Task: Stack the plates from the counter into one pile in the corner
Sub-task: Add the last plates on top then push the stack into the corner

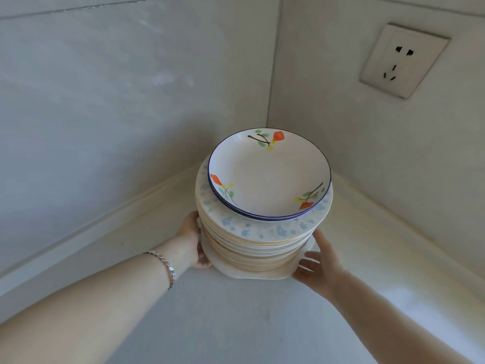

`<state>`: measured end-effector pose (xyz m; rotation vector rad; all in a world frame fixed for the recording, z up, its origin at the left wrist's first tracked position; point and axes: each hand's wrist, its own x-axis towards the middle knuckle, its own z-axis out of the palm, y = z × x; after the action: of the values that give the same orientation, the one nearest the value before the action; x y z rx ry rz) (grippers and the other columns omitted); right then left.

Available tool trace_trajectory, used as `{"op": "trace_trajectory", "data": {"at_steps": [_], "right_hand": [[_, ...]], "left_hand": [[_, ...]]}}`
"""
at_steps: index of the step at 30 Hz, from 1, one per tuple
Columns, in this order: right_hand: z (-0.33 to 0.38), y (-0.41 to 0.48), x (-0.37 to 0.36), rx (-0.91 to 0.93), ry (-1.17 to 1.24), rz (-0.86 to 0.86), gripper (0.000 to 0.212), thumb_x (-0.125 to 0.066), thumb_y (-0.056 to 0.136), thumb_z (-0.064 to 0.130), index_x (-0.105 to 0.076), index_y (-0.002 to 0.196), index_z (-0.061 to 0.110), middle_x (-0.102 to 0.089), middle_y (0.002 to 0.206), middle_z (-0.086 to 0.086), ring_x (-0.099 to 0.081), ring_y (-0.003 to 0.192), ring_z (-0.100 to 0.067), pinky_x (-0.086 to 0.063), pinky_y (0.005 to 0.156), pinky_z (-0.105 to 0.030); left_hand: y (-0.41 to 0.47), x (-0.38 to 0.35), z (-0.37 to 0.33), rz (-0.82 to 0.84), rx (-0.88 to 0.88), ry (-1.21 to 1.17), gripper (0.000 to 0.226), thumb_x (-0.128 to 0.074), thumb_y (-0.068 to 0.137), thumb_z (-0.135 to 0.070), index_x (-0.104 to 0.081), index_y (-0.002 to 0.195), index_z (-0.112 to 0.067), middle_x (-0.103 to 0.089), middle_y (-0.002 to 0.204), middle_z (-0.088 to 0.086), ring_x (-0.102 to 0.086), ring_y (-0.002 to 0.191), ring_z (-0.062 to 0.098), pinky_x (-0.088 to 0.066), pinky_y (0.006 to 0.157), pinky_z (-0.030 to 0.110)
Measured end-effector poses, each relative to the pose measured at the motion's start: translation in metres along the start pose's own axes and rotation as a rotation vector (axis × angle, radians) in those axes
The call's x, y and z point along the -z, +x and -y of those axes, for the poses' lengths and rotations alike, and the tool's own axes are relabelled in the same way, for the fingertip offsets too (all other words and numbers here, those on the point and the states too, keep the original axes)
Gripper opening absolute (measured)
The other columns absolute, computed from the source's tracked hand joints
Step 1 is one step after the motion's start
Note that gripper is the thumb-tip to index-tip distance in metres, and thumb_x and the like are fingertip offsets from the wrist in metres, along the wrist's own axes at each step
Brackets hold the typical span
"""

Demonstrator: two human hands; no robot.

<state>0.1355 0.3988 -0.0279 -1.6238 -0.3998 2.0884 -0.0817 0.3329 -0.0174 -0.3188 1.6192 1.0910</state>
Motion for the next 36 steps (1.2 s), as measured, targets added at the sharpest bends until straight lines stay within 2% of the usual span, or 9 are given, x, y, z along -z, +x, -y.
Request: {"op": "trace_trajectory", "data": {"at_steps": [3, 7, 13, 16, 19, 22, 26, 31, 36], "right_hand": [[0.011, 0.014, -0.006, -0.003, 0.019, 0.018, 0.066, -0.062, 0.08, 0.049, -0.039, 0.119, 0.0, -0.054, 0.098, -0.018, -0.057, 0.085, -0.032, -0.051, 0.068, -0.044], [0.017, 0.026, -0.011, 0.01, 0.063, 0.034, 0.06, -0.06, 0.083, 0.047, -0.037, 0.119, 0.005, -0.054, 0.104, -0.019, -0.057, 0.088, -0.032, -0.05, 0.071, -0.043], [0.013, 0.045, -0.01, 0.115, 0.013, -0.095, 0.021, -0.038, 0.099, 0.019, -0.047, 0.108, 0.003, -0.052, 0.075, -0.014, -0.053, 0.065, -0.025, -0.055, 0.052, -0.035], [0.021, 0.054, -0.009, 0.235, -0.02, -0.168, 0.03, -0.041, 0.097, 0.009, -0.049, 0.126, 0.002, -0.055, 0.077, -0.011, -0.055, 0.067, -0.021, -0.051, 0.07, -0.036], [0.031, 0.057, -0.01, 0.253, -0.09, -0.184, 0.032, -0.048, 0.095, 0.009, -0.051, 0.126, -0.002, -0.058, 0.077, -0.01, -0.057, 0.067, -0.021, -0.055, 0.051, -0.031], [0.035, 0.057, -0.012, 0.271, -0.171, -0.195, 0.032, -0.05, 0.094, 0.005, -0.05, 0.124, -0.006, -0.056, 0.075, -0.012, -0.056, 0.065, -0.021, -0.05, 0.034, -0.022], [0.033, 0.06, -0.011, 0.291, -0.207, -0.226, 0.034, -0.048, 0.094, 0.003, -0.048, 0.126, -0.009, -0.059, 0.1, -0.021, -0.058, 0.073, -0.029, -0.054, 0.048, -0.033], [0.022, 0.064, -0.011, 0.292, -0.167, -0.25, 0.036, -0.049, 0.094, 0.004, -0.047, 0.127, -0.009, -0.058, 0.119, -0.029, -0.058, 0.09, -0.034, -0.056, 0.059, -0.035], [0.019, 0.066, -0.022, 0.291, -0.088, -0.248, 0.024, -0.049, 0.093, 0.001, -0.055, 0.114, -0.009, -0.058, 0.103, -0.025, -0.058, 0.088, -0.036, -0.055, 0.045, -0.033]], "left_hand": [[0.015, -0.012, -0.021, 0.023, -0.044, 0.022, 0.042, -0.047, 0.081, -0.052, -0.052, 0.065, -0.014, -0.054, 0.03, 0.004, -0.053, 0.056, 0.022, -0.048, 0.045, 0.026], [0.025, -0.022, -0.04, 0.031, -0.11, 0.019, 0.049, -0.044, 0.087, -0.055, -0.055, 0.074, -0.008, -0.062, 0.045, 0.009, -0.055, 0.058, 0.023, -0.049, 0.033, 0.025], [0.045, -0.017, -0.012, 0.001, -0.171, -0.165, 0.033, -0.04, 0.097, -0.018, -0.055, 0.123, -0.004, -0.062, 0.085, 0.011, -0.056, 0.073, 0.02, -0.047, 0.077, 0.036], [0.039, -0.018, 0.032, 0.085, -0.118, -0.142, 0.02, -0.037, 0.094, 0.005, -0.055, 0.1, 0.0, -0.058, 0.078, 0.013, -0.057, 0.072, 0.023, -0.057, 0.063, 0.034], [0.029, -0.028, 0.057, 0.121, -0.117, -0.139, 0.015, -0.04, 0.095, 0.005, -0.05, 0.107, 0.001, -0.058, 0.079, 0.015, -0.058, 0.077, 0.026, -0.055, 0.073, 0.036], [0.026, -0.036, 0.054, 0.06, -0.153, -0.137, 0.02, -0.044, 0.094, 0.003, -0.051, 0.113, 0.006, -0.058, 0.074, 0.014, -0.057, 0.066, 0.023, -0.057, 0.051, 0.029], [0.022, -0.038, 0.048, 0.019, -0.175, -0.096, 0.027, -0.045, 0.093, 0.008, -0.051, 0.117, 0.015, -0.055, 0.071, 0.015, -0.055, 0.063, 0.023, -0.049, 0.081, 0.038], [0.031, -0.037, 0.031, -0.024, -0.216, -0.026, 0.028, -0.044, 0.093, 0.007, -0.05, 0.119, 0.015, -0.059, 0.079, 0.019, -0.06, 0.051, 0.024, -0.058, 0.057, 0.033], [0.046, -0.04, 0.003, -0.024, -0.258, 0.032, 0.036, -0.044, 0.094, 0.005, -0.041, 0.129, 0.013, -0.057, 0.108, 0.029, -0.06, 0.09, 0.038, -0.049, 0.083, 0.045]]}}
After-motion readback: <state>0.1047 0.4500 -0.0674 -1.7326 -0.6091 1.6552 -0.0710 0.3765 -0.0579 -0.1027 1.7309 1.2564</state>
